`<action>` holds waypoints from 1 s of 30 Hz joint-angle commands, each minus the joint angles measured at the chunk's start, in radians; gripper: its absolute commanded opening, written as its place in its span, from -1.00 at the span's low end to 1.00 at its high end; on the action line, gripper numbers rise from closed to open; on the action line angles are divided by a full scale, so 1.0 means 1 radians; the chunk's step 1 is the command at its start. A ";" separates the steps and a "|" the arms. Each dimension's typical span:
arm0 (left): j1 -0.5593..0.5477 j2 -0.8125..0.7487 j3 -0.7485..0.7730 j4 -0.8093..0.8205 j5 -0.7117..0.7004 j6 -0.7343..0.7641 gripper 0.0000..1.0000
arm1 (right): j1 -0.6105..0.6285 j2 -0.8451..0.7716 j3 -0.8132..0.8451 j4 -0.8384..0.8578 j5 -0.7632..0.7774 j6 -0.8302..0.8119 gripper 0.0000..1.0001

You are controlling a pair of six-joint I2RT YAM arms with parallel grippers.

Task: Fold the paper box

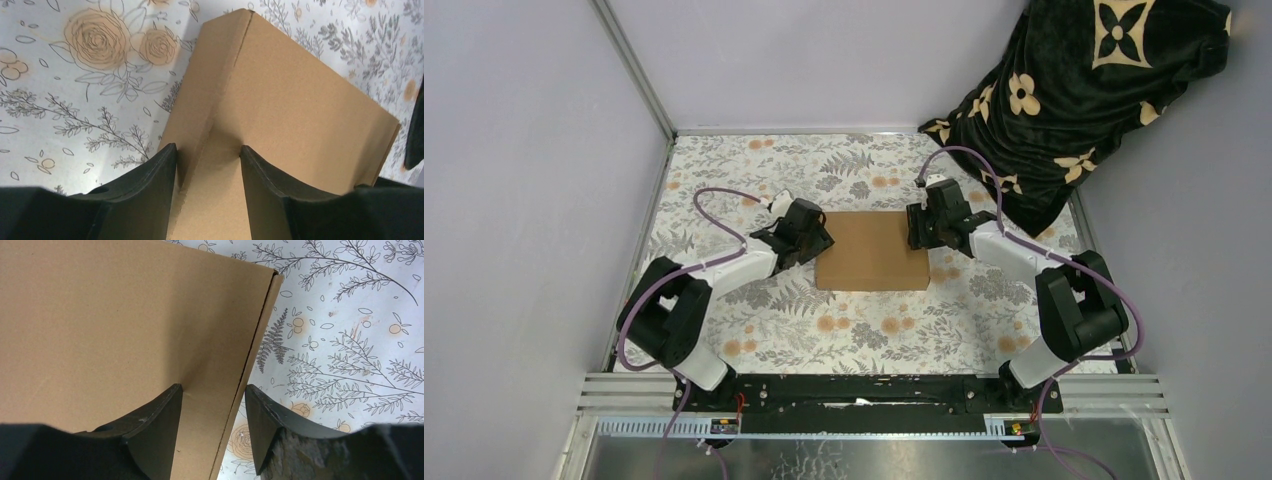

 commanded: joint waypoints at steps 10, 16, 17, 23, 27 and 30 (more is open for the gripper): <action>0.055 -0.297 0.047 -0.117 -0.061 0.324 0.97 | 0.006 -0.331 -0.018 0.060 0.140 -0.073 0.99; 0.135 -0.469 -0.018 -0.059 -0.086 0.472 0.97 | -0.042 -0.583 -0.260 0.237 0.293 -0.094 0.99; 0.141 -0.509 -0.046 -0.043 -0.089 0.482 0.97 | -0.044 -0.622 -0.309 0.273 0.311 -0.108 0.99; 0.172 -0.662 -0.210 0.115 -0.267 0.569 0.97 | -0.089 -0.726 -0.473 0.389 0.581 -0.119 0.99; 0.251 -0.595 -0.260 0.206 -0.296 0.623 0.97 | -0.175 -0.824 -0.679 0.614 0.623 -0.129 0.99; 0.319 -0.552 -0.336 0.334 -0.253 0.634 0.97 | -0.179 -0.872 -0.857 0.865 0.623 -0.187 0.99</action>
